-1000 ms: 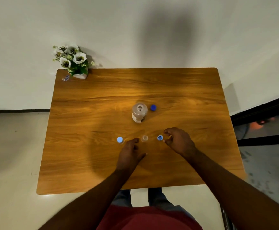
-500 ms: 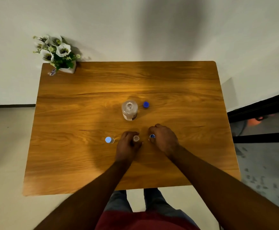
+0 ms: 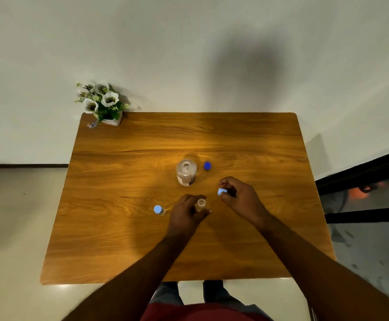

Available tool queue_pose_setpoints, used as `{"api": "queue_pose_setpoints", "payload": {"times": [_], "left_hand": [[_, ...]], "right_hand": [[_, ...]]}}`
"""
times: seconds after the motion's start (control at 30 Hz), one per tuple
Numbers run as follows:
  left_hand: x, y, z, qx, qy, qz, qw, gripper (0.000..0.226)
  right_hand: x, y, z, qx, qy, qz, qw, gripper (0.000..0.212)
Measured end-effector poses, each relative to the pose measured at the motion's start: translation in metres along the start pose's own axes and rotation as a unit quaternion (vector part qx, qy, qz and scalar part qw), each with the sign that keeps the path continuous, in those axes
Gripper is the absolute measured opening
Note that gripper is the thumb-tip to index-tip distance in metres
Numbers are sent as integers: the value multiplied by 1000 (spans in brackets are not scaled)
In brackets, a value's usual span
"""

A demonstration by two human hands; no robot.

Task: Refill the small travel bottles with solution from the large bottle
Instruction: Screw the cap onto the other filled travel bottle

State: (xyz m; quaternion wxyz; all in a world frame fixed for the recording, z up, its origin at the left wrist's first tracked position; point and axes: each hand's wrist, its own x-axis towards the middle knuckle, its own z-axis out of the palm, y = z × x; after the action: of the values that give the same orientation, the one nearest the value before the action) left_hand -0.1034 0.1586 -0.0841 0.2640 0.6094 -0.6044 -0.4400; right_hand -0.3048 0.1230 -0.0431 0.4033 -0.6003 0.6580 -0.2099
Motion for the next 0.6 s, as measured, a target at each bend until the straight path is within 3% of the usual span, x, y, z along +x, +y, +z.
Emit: {"api": "queue_pose_setpoints", "payload": {"times": [0.23,0.6], "left_hand": [[5,67,-29,-21,27,117,993,51],[31,201,-118,-61,73,219,971,39]], "right_hand": [[1,-64,-59,120,53,-50,990,20],[-9,-201,-154,237,57,-209,947,22]]}}
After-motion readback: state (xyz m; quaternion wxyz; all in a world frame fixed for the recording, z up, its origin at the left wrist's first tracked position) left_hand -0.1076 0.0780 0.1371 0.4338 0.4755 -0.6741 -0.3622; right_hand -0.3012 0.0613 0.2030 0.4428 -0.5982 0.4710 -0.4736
